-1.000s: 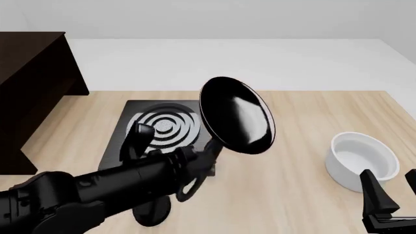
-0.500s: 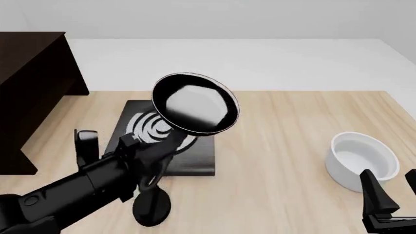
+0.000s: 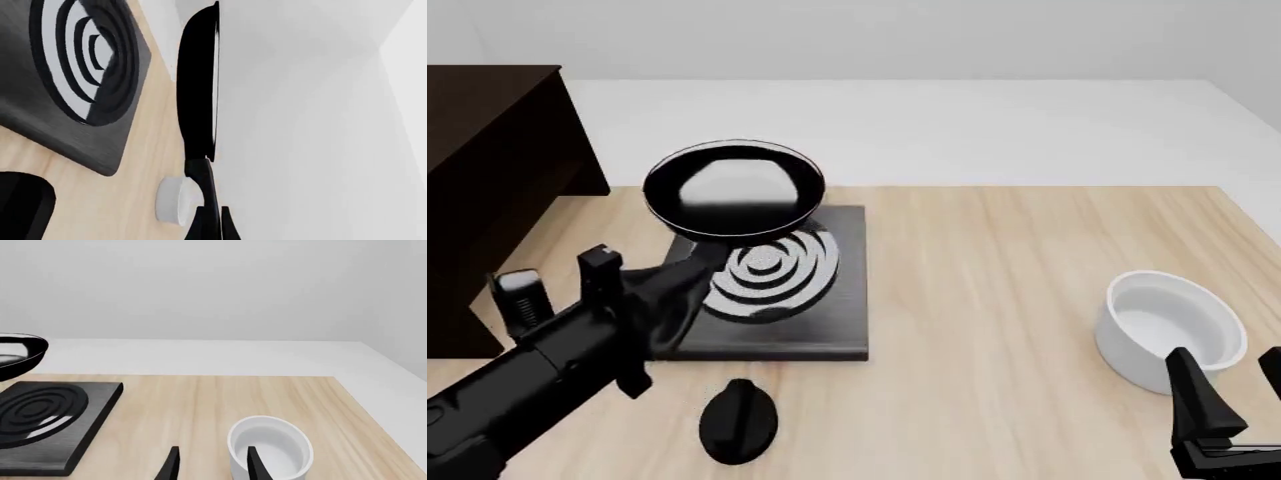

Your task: Put the frying pan under the cabinet shelf.

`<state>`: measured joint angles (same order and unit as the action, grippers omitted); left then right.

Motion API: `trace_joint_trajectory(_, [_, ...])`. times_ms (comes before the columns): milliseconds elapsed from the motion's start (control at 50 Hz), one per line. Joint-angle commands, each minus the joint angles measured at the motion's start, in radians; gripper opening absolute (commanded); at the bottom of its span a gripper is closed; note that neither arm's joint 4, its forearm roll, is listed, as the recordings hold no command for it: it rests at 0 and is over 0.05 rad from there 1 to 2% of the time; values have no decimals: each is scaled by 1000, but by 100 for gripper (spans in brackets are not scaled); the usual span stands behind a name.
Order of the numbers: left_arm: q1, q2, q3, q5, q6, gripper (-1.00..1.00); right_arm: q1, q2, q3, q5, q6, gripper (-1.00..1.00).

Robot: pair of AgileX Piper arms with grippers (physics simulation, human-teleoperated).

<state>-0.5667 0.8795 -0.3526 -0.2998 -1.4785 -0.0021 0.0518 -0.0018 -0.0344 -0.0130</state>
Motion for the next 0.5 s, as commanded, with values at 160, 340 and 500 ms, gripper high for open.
trace_joint_trajectory(160, [191,35,74,-117,-103,-100,0,0,0,0,0,100])
trace_joint_trajectory(340, [279,60,109,-157,-123,-100,0,0,0,0,0,100])
trace_joint_trajectory(500, [332,50,131,-196,-160,-100,0,0,0,0,0,100])
